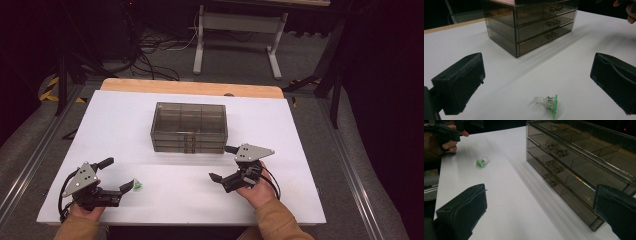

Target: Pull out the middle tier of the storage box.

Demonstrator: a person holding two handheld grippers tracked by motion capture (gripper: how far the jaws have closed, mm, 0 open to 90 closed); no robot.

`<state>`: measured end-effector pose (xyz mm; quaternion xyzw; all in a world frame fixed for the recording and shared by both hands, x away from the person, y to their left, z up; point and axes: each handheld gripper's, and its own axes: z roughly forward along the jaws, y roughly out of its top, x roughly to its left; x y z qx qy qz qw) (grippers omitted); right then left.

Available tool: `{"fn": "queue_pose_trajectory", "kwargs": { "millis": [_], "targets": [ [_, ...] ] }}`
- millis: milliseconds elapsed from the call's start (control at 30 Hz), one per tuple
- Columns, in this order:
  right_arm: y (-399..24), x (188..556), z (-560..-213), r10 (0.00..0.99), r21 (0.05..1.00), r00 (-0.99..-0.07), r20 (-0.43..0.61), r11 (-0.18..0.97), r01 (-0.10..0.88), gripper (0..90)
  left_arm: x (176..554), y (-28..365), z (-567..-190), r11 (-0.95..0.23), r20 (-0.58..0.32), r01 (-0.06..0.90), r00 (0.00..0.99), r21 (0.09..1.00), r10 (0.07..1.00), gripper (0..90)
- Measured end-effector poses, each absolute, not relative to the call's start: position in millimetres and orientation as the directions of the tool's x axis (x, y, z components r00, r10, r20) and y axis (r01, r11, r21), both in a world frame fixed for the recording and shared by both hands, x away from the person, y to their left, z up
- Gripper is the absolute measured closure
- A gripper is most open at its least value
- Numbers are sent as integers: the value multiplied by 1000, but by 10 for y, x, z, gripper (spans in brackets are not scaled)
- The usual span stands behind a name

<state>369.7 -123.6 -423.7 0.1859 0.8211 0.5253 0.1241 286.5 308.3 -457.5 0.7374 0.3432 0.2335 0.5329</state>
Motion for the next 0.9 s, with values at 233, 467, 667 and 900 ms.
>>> {"fn": "queue_pose_trajectory", "kwargs": {
  "millis": [233,467,667,900],
  "targets": [
    [-1097,3710,-4200,429,894,-902,-37,417,161,9,2867,3087,-4579,-189,-29,259,655,947,755,5],
    [-991,3722,-4189,410,882,-910,-54,447,149,13,2864,3088,-4577,-189,-28,258,656,948,754,5],
    [-935,3751,-4205,396,874,-916,-57,464,147,25,2865,3087,-4579,-189,-29,259,656,947,754,5],
    [-897,3729,-4202,388,852,-915,-111,511,113,77,2863,3085,-4577,-190,-27,259,656,947,755,5]
  ]
}}
